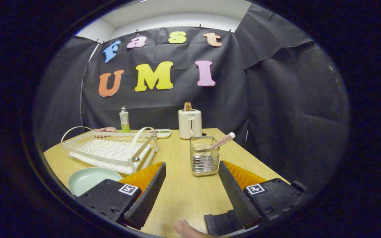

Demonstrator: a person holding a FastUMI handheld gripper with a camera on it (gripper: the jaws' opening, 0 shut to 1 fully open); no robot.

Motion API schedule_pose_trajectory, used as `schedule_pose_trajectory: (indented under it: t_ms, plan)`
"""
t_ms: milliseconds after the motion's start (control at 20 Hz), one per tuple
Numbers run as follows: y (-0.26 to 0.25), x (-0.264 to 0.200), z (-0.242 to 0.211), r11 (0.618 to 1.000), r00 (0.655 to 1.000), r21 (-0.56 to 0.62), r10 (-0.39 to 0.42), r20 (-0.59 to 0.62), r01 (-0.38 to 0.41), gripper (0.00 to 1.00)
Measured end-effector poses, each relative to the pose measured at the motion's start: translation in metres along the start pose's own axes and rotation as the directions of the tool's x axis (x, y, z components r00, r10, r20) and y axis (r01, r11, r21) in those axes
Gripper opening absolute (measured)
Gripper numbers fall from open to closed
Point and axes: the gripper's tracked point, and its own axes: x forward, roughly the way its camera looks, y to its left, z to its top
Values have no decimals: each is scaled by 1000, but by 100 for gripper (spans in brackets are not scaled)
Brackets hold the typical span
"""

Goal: Take the plate from the dish rack, then take the spoon from the basket and place it into the plate.

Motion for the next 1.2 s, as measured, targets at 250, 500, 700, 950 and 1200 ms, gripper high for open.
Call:
schedule_pose_trajectory:
  t_ms: [250, 500, 700, 950, 1200]
  plan:
    - [-34, 41, 18, 999, 999, 41, -12, 46, 10, 94]
    - [-46, 66, 31, 997, 994, 73, 12, 110, -20, 62]
    - [-38, 77, 36, 996, 992, 77, 41, 121, -51, 49]
    - [-29, 96, 34, 984, 998, 164, 66, 12, -67, 31]
    - [-26, 88, 61, 979, 998, 195, 57, 37, -63, 20]
